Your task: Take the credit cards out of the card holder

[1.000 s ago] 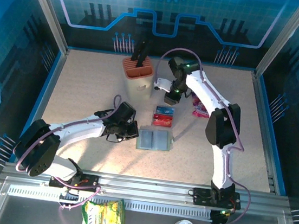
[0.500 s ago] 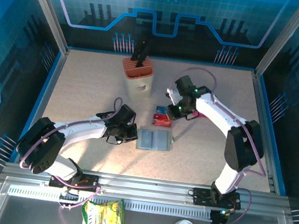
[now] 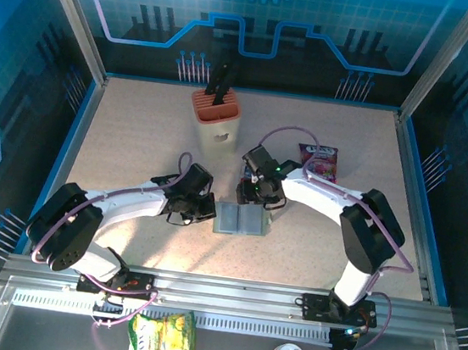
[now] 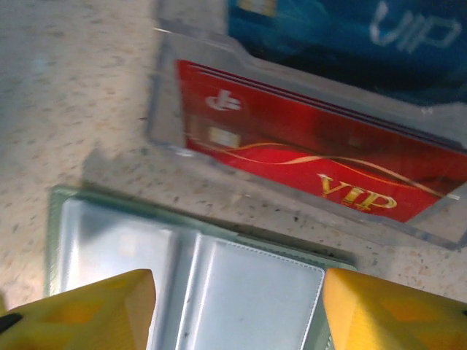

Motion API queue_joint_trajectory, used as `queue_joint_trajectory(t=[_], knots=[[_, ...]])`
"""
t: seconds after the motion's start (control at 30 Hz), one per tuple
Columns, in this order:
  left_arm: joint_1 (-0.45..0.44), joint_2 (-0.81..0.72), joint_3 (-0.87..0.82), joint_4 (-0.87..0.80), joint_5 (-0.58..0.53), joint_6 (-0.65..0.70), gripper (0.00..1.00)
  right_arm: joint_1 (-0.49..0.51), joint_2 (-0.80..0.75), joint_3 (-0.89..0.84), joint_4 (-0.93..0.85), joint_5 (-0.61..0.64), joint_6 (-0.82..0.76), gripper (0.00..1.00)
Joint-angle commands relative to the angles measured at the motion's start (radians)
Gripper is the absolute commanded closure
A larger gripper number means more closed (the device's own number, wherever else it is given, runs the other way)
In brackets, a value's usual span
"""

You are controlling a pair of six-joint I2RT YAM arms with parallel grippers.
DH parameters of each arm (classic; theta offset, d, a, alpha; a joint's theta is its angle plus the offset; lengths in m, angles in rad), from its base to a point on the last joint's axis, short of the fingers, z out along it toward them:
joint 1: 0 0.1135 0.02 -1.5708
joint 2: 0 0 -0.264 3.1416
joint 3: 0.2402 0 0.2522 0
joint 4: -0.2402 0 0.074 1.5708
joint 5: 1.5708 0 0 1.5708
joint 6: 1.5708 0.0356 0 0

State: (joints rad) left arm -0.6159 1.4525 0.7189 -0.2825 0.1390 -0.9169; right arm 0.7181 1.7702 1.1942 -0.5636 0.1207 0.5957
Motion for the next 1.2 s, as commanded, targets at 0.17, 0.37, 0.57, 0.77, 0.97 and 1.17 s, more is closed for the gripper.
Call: queue_joint_trajectory(t=[0.17, 0.37, 0.57, 0.77, 0.97, 1.17], knots=[[0.009, -0.010, -0.022, 0.008, 0.016, -0.011, 0.98, 0.014, 0.075, 0.041, 0.043, 0.132, 0.107, 0.35], [0.009, -0.003, -0.022, 0.015, 0.019, -0.013, 0.98, 0.004, 0.115, 0.074, 0.059, 0.181, 0.110, 0.36], [0.008, -0.003, -0.030, 0.029, 0.029, -0.017, 0.98, -0.013, 0.135, 0.100, 0.072, 0.181, 0.096, 0.38], [0.007, 0.008, -0.038, 0.050, 0.043, -0.020, 0.98, -0.023, 0.143, 0.113, 0.062, 0.211, 0.169, 0.40], [0.007, 0.012, -0.035, 0.051, 0.053, -0.021, 0.98, -0.020, 0.159, 0.137, 0.046, 0.208, 0.247, 0.42], [0.008, 0.017, -0.029, 0.053, 0.061, -0.017, 0.98, -0.021, 0.099, 0.106, 0.068, 0.143, 0.225, 0.44]])
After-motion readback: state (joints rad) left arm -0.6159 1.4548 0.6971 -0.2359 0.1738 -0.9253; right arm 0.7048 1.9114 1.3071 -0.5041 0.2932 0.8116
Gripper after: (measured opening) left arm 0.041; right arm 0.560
